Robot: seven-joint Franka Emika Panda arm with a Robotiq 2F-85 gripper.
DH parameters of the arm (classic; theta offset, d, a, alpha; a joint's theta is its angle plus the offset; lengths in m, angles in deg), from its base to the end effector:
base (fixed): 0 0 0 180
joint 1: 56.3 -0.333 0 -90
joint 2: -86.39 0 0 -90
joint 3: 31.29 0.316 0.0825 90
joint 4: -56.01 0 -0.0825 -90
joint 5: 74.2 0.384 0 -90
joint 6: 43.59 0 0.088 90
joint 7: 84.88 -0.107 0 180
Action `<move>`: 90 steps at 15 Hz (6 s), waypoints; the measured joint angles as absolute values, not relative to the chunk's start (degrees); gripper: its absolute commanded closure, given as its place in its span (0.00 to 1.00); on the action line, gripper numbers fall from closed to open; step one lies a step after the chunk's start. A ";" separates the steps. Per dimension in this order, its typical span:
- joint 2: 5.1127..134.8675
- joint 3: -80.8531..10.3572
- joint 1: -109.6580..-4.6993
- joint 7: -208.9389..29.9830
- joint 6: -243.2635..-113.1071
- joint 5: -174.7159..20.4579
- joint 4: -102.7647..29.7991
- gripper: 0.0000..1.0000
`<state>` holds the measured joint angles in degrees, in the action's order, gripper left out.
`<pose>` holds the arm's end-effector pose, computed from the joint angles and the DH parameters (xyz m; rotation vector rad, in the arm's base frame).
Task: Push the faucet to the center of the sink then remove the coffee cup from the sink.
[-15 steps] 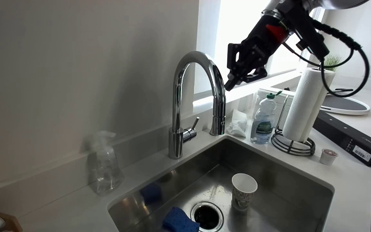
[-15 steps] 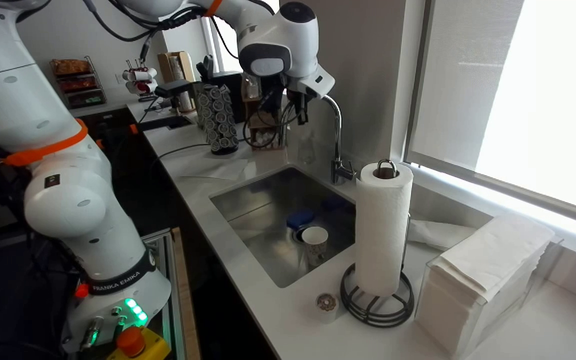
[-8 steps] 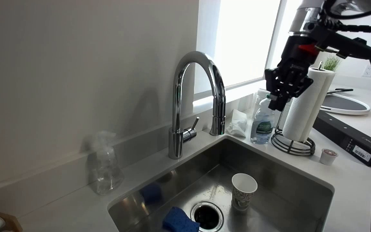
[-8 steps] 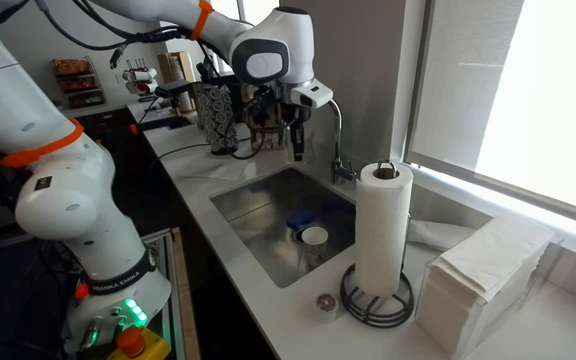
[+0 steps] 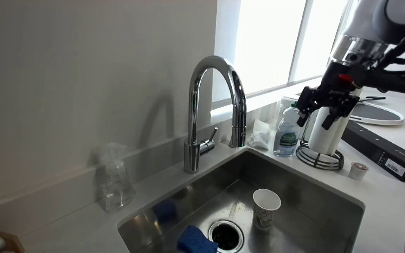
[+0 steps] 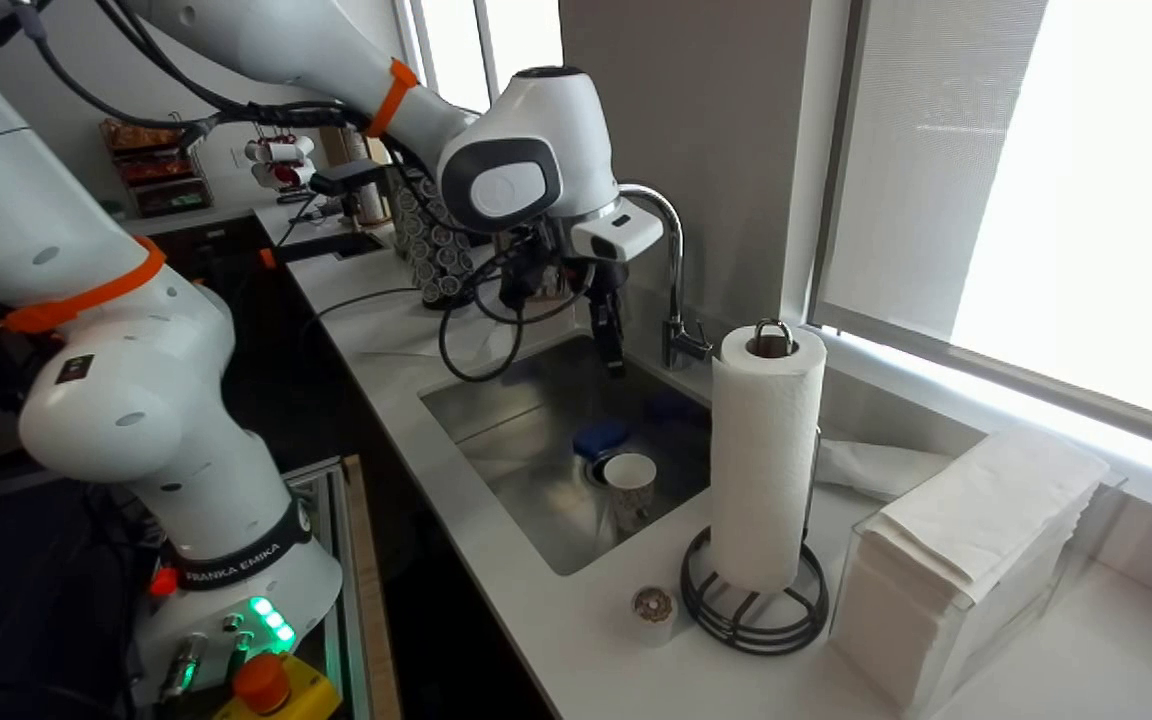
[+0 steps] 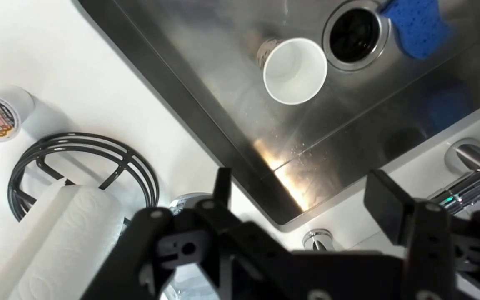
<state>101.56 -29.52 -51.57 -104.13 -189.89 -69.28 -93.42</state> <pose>0.4372 -0.0240 0.3643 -2.9717 0.6869 -0.3083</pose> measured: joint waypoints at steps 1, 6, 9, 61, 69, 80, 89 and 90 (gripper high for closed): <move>101.25 -29.79 -51.53 -104.05 -193.72 -69.11 -95.08 0.00; 96.04 -32.66 -54.28 -96.07 -210.52 -61.94 -101.18 0.01; 92.07 -38.56 -63.10 -85.95 -216.56 -50.19 -101.32 0.00; 51.68 -33.90 -63.31 -46.19 -211.95 -5.23 -74.31 0.90; 54.06 -35.29 -66.47 -50.25 -211.95 -10.03 -74.98 0.99; 74.13 -43.75 -78.63 -75.97 -218.35 -26.59 -95.26 0.99; 81.16 -59.15 -86.25 -82.88 -229.26 -25.53 -102.13 0.99; 81.23 -60.16 -86.70 -82.20 -229.79 -23.57 -101.89 0.99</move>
<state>81.23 -60.16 -86.70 -82.20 -229.79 -23.57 -101.89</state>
